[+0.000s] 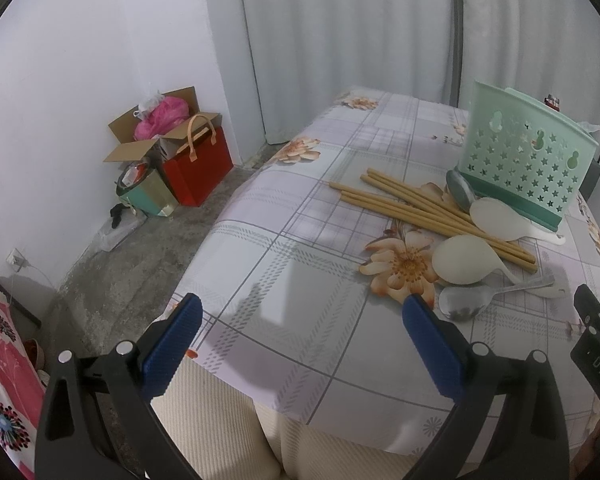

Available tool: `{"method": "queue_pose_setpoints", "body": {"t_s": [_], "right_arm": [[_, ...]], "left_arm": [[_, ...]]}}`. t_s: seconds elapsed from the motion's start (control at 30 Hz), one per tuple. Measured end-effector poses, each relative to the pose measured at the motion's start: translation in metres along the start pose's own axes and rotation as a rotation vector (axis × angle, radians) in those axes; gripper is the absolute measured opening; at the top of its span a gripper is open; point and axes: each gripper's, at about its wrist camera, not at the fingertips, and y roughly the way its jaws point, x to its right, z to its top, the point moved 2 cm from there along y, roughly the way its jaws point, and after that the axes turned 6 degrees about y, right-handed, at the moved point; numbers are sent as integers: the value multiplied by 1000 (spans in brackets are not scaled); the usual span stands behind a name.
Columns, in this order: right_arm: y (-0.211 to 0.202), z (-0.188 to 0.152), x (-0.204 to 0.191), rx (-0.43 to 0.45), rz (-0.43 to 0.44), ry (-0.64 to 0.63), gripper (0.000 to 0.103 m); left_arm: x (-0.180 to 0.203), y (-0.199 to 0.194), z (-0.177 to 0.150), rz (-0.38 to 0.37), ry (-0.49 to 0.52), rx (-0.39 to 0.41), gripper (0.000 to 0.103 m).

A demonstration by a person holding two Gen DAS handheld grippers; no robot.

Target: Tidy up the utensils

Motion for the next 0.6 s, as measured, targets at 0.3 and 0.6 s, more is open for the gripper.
{"method": "queue_pose_setpoints", "body": {"t_s": [0.3,0.6], "right_arm": [[1,0,-1,2,0,-1,95],[1,2,-3,5,0,-2,95]], "left_arm": [[0,-1,0,-1,-2,1,98],[-3,-3,3,1,-8,6,98]]}}
